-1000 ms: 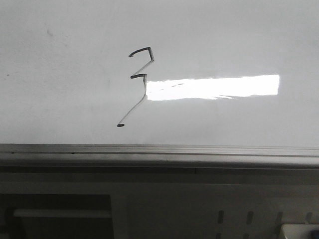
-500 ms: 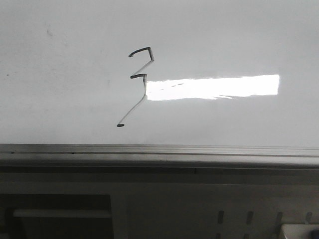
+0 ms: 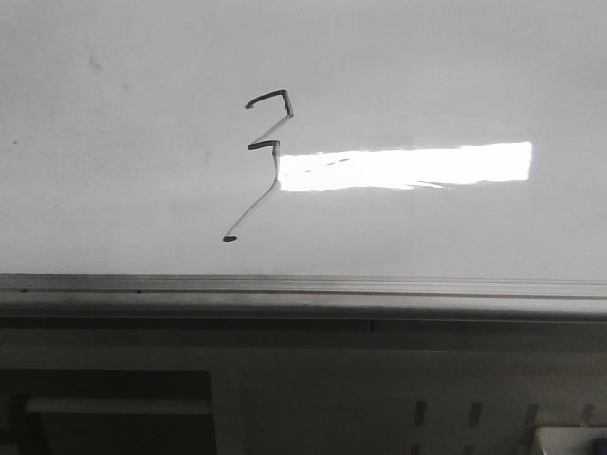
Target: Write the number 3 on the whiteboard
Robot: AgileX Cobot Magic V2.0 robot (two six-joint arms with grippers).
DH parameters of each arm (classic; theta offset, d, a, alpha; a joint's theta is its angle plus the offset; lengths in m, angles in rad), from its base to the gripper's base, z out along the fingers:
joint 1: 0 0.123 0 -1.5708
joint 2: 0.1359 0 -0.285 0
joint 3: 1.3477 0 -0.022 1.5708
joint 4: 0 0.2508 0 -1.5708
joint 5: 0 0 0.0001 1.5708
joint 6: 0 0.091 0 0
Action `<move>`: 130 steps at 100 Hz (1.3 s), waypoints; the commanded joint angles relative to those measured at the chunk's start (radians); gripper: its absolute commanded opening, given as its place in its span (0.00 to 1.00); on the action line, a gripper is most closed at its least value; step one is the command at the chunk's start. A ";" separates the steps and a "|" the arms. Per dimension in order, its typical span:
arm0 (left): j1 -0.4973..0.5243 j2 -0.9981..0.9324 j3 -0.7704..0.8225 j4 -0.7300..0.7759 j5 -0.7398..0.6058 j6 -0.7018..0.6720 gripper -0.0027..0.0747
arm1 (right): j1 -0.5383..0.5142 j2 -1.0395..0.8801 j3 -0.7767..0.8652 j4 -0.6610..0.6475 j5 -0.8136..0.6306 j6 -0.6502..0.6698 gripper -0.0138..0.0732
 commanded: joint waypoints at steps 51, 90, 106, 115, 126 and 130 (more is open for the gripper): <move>0.001 -0.017 0.027 0.016 -0.368 -0.210 0.01 | -0.163 -0.203 -0.036 0.060 -0.172 0.010 0.62; 0.001 -0.025 0.336 -0.042 -0.954 -0.437 0.01 | -0.396 -0.351 0.082 0.060 -0.096 0.056 0.09; 0.001 -0.004 0.405 -0.129 -1.076 -0.437 0.01 | -0.430 -0.379 0.192 0.062 -0.129 0.063 0.09; 0.001 0.017 0.412 -0.129 -1.091 -0.437 0.01 | -0.430 -0.379 0.250 0.066 -0.185 0.063 0.09; 0.001 0.051 0.412 -0.129 -1.119 -0.437 0.01 | -0.430 -0.379 0.309 0.089 -0.256 0.063 0.08; 0.001 0.063 0.412 -0.129 -1.143 -0.437 0.01 | -0.430 -0.379 0.322 0.103 -0.272 0.063 0.08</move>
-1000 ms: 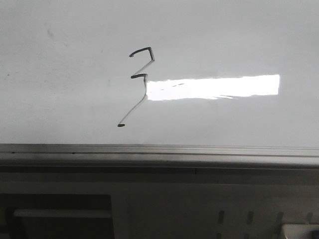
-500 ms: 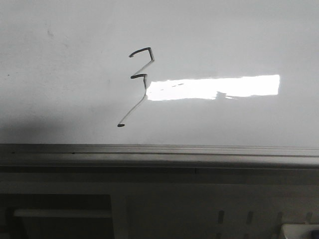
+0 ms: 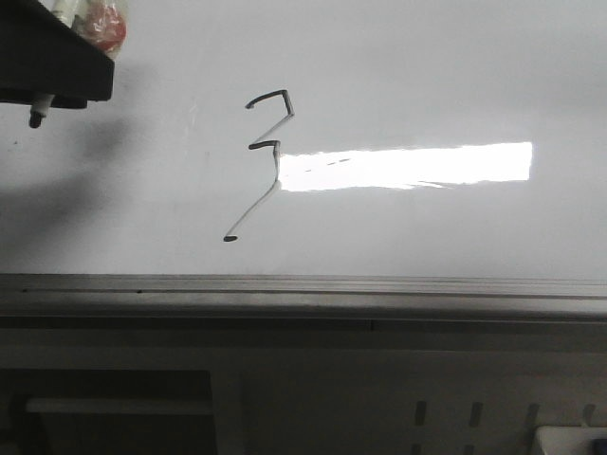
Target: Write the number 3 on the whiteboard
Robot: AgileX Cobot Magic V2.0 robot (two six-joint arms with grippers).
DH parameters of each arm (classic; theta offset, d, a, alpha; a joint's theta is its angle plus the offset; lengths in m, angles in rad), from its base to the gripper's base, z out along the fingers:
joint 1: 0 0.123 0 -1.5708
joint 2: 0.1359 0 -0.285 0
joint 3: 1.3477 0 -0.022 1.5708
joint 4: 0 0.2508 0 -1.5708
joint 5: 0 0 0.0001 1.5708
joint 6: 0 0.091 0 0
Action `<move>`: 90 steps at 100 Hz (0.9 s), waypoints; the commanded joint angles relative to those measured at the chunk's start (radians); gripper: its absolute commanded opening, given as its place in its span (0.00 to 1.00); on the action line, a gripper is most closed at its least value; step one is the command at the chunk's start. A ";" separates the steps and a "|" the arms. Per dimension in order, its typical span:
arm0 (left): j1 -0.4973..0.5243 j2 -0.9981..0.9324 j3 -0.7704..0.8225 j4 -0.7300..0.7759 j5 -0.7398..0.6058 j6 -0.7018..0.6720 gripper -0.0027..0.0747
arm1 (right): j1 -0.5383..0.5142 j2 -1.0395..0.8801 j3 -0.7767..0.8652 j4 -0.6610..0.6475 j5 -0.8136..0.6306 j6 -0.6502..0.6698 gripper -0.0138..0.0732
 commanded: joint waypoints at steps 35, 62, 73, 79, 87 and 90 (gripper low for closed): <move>0.001 0.121 -0.026 -0.115 -0.187 -0.009 0.01 | -0.006 -0.004 0.044 0.076 -0.142 0.002 0.08; -0.009 0.172 -0.032 -0.165 -0.157 -0.009 0.01 | -0.006 -0.002 0.044 0.076 -0.144 0.002 0.08; -0.017 0.198 -0.032 -0.165 -0.161 -0.009 0.01 | -0.006 0.003 0.044 0.076 -0.144 0.002 0.08; -0.017 0.211 -0.032 -0.168 -0.161 -0.009 0.01 | -0.006 0.005 0.044 0.076 -0.144 0.002 0.08; -0.017 0.226 -0.032 -0.170 -0.168 -0.009 0.01 | -0.006 0.005 0.044 0.076 -0.144 0.002 0.08; -0.017 0.230 -0.032 -0.170 -0.175 -0.009 0.01 | -0.006 0.005 0.044 0.076 -0.144 0.002 0.08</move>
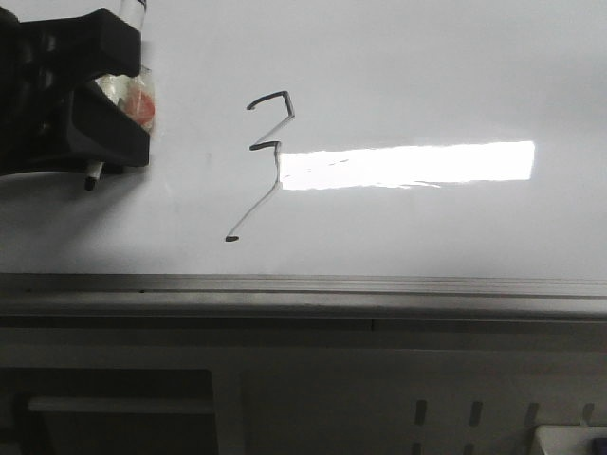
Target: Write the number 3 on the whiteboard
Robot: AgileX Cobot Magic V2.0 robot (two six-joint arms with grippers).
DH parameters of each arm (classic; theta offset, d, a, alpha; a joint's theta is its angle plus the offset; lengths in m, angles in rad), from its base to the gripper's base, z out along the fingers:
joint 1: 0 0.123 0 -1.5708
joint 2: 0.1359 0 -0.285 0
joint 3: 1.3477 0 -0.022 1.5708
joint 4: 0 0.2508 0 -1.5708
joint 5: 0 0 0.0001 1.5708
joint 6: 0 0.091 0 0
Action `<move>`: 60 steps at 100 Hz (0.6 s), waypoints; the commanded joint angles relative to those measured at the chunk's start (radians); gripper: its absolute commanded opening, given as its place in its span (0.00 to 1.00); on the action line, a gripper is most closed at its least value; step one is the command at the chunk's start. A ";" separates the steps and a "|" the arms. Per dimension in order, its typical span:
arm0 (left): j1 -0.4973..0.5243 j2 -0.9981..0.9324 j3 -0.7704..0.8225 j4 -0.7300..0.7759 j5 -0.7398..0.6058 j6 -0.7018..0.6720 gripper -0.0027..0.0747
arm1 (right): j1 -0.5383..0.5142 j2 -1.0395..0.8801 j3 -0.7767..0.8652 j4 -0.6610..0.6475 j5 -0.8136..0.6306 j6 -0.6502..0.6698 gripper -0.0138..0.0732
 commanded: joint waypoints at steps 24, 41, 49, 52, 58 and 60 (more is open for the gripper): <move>0.001 0.049 -0.016 -0.013 -0.096 -0.009 0.01 | -0.006 0.005 -0.026 0.025 -0.064 0.000 0.08; 0.001 0.064 -0.016 -0.013 -0.105 -0.009 0.01 | -0.006 0.005 -0.026 0.025 -0.064 0.000 0.08; 0.001 0.070 -0.016 -0.013 -0.105 -0.009 0.08 | -0.006 0.005 -0.026 0.025 -0.064 0.000 0.08; 0.001 0.070 -0.016 -0.013 -0.107 -0.009 0.11 | -0.006 0.005 -0.026 0.025 -0.064 0.000 0.08; 0.001 0.070 -0.016 -0.013 -0.117 -0.009 0.21 | -0.006 0.005 -0.026 0.025 -0.064 0.000 0.08; 0.001 0.070 -0.016 -0.013 -0.119 -0.009 0.25 | -0.006 0.005 -0.026 0.025 -0.064 0.000 0.08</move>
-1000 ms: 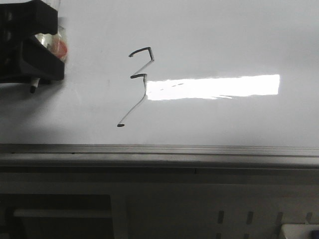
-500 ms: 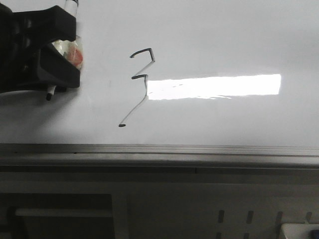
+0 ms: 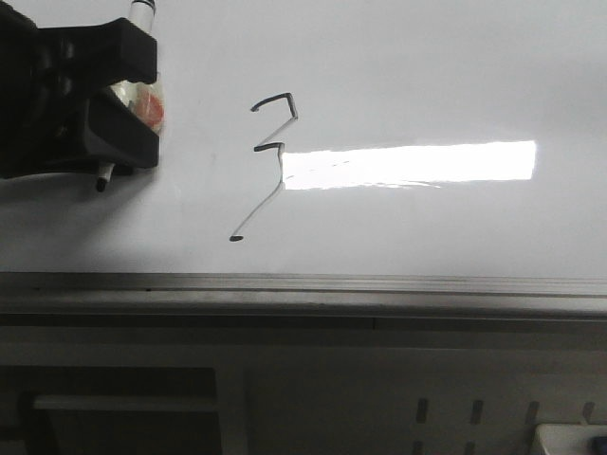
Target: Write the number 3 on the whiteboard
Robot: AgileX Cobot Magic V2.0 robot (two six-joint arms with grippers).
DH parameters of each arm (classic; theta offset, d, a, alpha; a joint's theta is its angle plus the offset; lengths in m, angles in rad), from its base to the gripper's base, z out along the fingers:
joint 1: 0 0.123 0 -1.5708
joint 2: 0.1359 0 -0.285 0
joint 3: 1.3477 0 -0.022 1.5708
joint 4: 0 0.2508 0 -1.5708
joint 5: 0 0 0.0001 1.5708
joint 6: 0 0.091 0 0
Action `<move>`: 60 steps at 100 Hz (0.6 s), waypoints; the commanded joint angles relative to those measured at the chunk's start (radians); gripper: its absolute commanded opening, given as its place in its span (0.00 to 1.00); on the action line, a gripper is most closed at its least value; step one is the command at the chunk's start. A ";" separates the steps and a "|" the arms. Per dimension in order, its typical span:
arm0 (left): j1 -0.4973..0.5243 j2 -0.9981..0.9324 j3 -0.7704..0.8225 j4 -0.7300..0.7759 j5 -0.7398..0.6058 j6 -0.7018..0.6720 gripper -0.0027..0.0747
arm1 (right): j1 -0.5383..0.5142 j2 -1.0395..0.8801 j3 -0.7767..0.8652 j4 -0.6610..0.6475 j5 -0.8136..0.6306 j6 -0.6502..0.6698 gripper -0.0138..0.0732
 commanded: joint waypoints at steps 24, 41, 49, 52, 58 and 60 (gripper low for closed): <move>0.010 0.035 -0.006 -0.013 -0.103 -0.007 0.59 | -0.006 0.005 -0.026 0.025 -0.062 0.000 0.08; 0.010 0.035 -0.006 -0.013 -0.103 -0.007 0.62 | -0.006 0.005 -0.026 0.025 -0.064 0.000 0.08; 0.010 0.035 -0.006 -0.013 -0.103 -0.007 0.65 | -0.006 0.005 -0.026 0.025 -0.064 0.000 0.08; 0.010 0.031 -0.006 -0.013 -0.103 -0.007 0.67 | -0.006 0.005 -0.026 0.025 -0.064 0.000 0.08; 0.010 0.018 -0.007 -0.013 -0.103 -0.007 0.72 | -0.006 0.005 -0.026 0.025 -0.064 0.000 0.08; 0.010 0.010 -0.007 -0.013 -0.099 -0.007 0.73 | -0.006 0.005 -0.026 0.025 -0.064 0.000 0.08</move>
